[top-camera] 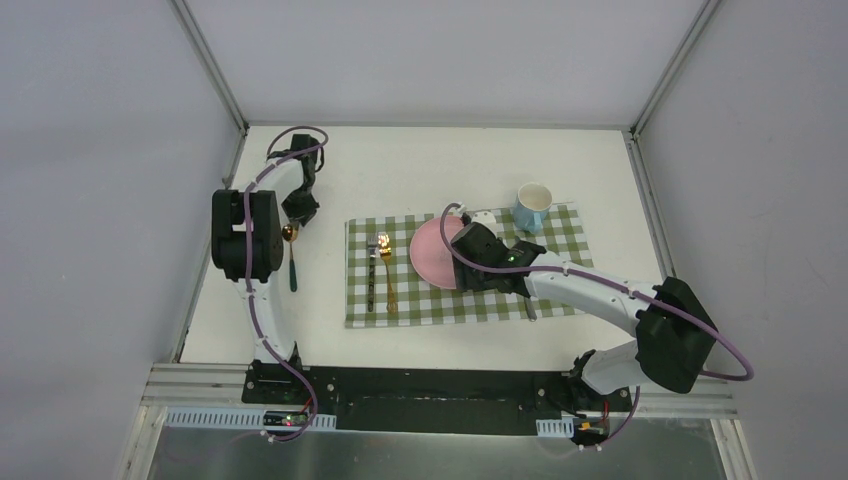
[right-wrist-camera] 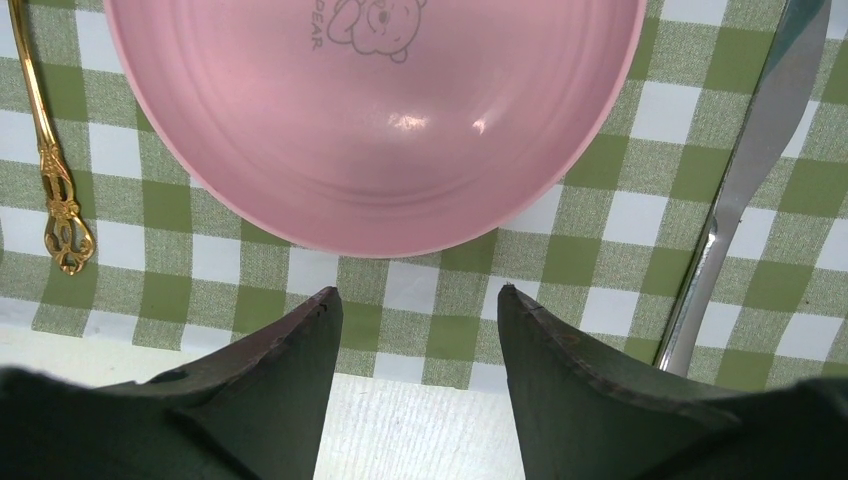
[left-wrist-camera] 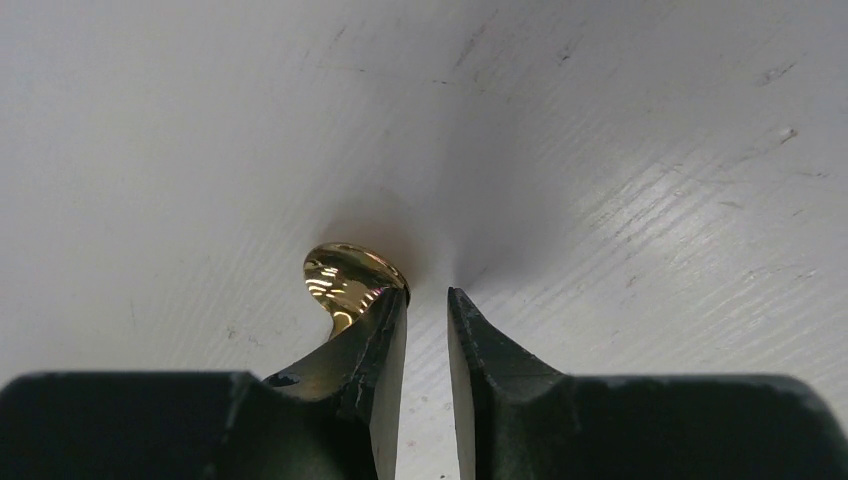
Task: Set the dinner table for one person
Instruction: Pick up the spoon from the corner of the board.
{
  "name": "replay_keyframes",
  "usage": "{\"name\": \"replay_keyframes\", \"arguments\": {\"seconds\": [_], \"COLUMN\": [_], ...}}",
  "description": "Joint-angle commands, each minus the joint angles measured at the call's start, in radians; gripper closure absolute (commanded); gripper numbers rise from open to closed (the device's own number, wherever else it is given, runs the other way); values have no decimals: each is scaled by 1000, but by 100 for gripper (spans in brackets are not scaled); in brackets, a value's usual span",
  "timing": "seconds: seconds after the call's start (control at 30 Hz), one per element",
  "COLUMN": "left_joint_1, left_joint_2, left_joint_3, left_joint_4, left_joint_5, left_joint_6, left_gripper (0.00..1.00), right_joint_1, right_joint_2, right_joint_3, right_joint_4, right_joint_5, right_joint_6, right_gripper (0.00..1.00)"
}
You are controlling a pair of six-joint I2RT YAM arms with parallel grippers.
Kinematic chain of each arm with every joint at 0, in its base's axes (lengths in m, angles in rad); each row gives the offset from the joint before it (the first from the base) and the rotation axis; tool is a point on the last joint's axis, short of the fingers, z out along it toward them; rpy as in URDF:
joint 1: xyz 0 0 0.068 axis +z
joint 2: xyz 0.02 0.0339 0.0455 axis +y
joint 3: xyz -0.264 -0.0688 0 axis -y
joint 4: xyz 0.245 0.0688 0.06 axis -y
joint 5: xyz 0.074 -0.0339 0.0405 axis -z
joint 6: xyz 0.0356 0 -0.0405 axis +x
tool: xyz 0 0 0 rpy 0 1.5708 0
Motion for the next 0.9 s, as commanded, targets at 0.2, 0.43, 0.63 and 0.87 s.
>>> {"name": "replay_keyframes", "arguments": {"seconds": [0.2, 0.43, 0.63, 0.87], "left_joint_1": [-10, -9, -8, -8], "left_joint_2": [3, -6, -6, 13], "left_joint_3": [23, 8, 8, 22], "left_joint_4": [8, 4, -33, -55], "left_joint_5": [-20, -64, -168, -185], "left_joint_6": [20, 21, 11, 5], "left_gripper": [77, 77, 77, 78], "right_joint_1": [8, 8, 8, 9], "right_joint_2": [1, 1, -1, 3], "right_joint_3": [-4, -12, -13, -7], "right_joint_4": [38, 42, 46, 45], "right_joint_5": [-8, -8, -13, -17], "right_joint_6": [-3, -3, -6, -9], "right_gripper": [38, 38, 38, 37]}}
